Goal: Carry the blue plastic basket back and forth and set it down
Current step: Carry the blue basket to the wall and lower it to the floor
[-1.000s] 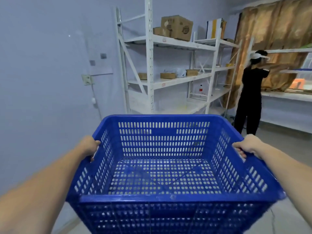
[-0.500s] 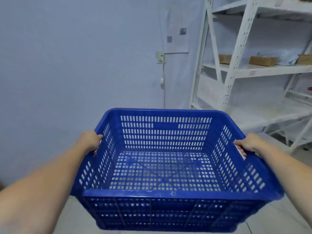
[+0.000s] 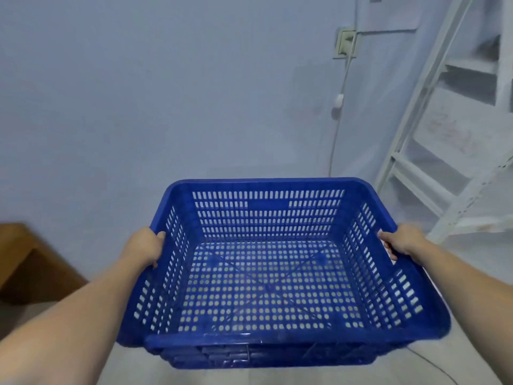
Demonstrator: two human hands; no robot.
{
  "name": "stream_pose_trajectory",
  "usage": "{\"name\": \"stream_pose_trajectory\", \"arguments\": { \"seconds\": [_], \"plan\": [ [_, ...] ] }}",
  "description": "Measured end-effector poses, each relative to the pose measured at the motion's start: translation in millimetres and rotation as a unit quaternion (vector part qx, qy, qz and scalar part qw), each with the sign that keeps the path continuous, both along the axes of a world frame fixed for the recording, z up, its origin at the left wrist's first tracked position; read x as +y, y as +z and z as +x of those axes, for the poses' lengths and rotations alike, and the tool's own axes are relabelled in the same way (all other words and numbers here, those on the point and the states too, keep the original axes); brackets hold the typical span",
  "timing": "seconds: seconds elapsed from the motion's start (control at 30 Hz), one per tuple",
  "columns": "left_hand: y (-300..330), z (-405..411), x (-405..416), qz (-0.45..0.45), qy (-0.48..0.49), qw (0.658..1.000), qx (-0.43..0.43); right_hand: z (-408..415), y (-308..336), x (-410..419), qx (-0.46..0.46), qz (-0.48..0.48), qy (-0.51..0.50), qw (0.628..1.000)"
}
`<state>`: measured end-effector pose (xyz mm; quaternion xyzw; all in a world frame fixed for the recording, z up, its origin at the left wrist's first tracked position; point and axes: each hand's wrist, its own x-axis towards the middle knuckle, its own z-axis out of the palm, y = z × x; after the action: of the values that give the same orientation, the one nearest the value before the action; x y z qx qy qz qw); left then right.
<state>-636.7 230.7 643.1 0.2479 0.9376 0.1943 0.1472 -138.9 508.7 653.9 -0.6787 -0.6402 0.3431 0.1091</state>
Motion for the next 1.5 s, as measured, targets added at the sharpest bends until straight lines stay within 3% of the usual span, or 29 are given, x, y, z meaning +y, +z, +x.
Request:
{"name": "stream_pose_trajectory", "arguments": {
  "seconds": [0.23,0.43,0.83,1.13,1.5],
  "plan": [
    [-73.9,-31.9,50.9,-0.016,0.064,0.993,-0.096,-44.1,-80.8,61.5,-0.023,-0.009,-0.034,0.999],
    [-149.5,-45.6,99.9,-0.057,0.112,0.985,-0.119,-83.3,-157.1,119.9,-0.024,-0.066,-0.025,0.997],
    [-393.8,-93.1,139.3,-0.085,0.210,0.957,-0.184,-146.1,-377.6,174.9,-0.034,-0.211,-0.053,0.975],
    [-561.6,-130.3,155.1,-0.064,0.222,0.953,-0.195,-197.2,-564.6,195.4,-0.018,-0.206,-0.065,0.976],
    [-687.5,-167.4,183.7,-0.033,0.173,0.964,-0.199,-228.3,-681.7,222.2,-0.004,-0.180,-0.066,0.982]
  ]
}}
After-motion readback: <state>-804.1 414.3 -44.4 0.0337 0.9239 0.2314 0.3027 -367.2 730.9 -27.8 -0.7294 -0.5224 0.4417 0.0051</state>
